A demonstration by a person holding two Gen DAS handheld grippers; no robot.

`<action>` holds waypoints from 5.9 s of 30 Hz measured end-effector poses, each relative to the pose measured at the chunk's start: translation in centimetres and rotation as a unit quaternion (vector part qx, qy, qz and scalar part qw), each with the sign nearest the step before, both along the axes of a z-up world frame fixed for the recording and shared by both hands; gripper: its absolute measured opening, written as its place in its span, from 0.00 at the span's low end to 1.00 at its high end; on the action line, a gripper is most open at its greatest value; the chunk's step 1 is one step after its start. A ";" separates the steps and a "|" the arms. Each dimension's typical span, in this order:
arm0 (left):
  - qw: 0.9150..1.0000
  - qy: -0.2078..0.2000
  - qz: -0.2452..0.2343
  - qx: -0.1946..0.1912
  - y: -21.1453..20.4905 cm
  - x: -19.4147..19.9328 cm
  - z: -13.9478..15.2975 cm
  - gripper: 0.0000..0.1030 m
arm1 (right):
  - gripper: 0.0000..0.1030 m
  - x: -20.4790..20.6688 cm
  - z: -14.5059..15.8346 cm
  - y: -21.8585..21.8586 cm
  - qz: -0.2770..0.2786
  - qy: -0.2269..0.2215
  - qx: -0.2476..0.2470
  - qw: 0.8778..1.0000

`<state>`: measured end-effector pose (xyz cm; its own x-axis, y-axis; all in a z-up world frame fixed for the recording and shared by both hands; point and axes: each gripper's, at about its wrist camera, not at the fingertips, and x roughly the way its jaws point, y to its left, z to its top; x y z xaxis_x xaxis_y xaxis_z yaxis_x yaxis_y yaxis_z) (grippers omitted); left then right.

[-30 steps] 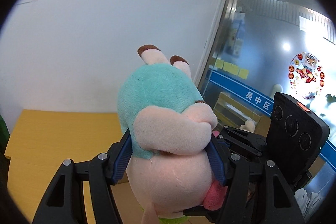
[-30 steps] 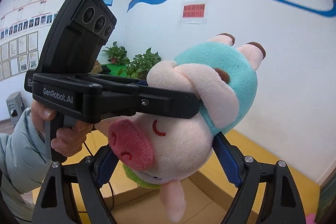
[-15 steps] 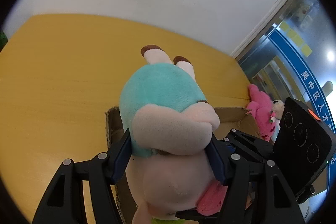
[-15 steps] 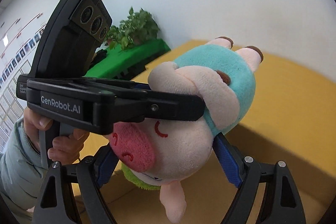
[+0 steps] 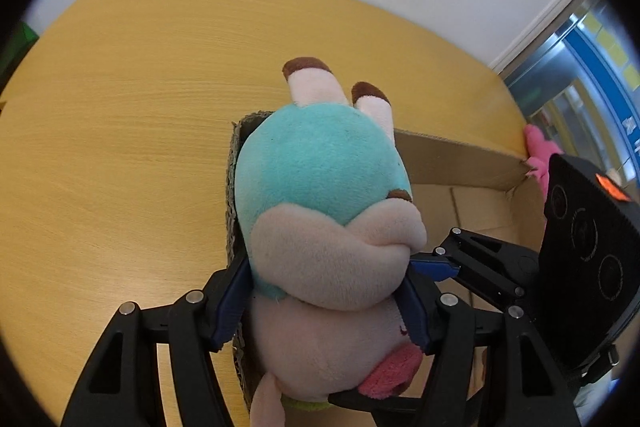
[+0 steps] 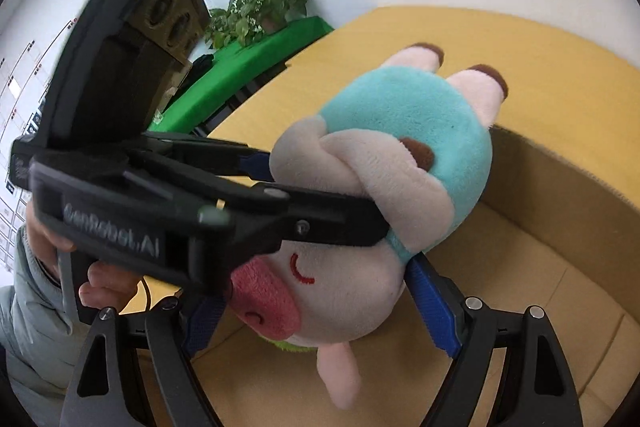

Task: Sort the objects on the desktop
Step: 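Carry the plush pig over the cardboard box and lower it inside, then open both grippers to release the pig and withdraw, then grasp the black product box with the left gripper and lift, then carry the black box with the left gripper into the cardboard box, then open the left gripper to drop the black box beside the pig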

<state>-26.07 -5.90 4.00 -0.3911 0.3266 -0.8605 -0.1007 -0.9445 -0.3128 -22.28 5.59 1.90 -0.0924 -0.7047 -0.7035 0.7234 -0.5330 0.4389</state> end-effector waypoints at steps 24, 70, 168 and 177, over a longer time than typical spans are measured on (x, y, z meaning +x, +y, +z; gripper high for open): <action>0.993 0.092 0.064 -0.041 -0.1 6.4 5.7 0.67 | 0.89 3.5 1.2 -1.4 -0.025 -0.004 0.037 0.999; 0.970 0.228 0.042 -0.072 7.8 32.1 5.6 0.81 | 1.00 26.5 8.4 14.4 -0.370 0.273 0.147 0.876; 0.996 -0.007 -0.056 -0.071 13.7 -4.0 -2.7 0.56 | 0.98 -0.7 -4.3 8.6 -0.047 0.131 0.100 0.985; 0.990 -0.031 -0.038 -0.129 15.2 -4.3 -3.5 0.54 | 0.94 -2.3 -6.3 9.7 -0.055 0.091 0.103 0.989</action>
<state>-30.35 9.32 0.48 -0.3167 0.1187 -0.9411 -0.1628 -0.9842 -0.0694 -24.54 15.33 -4.42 -0.2987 -0.5260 -0.7963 0.7122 -0.6783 0.1809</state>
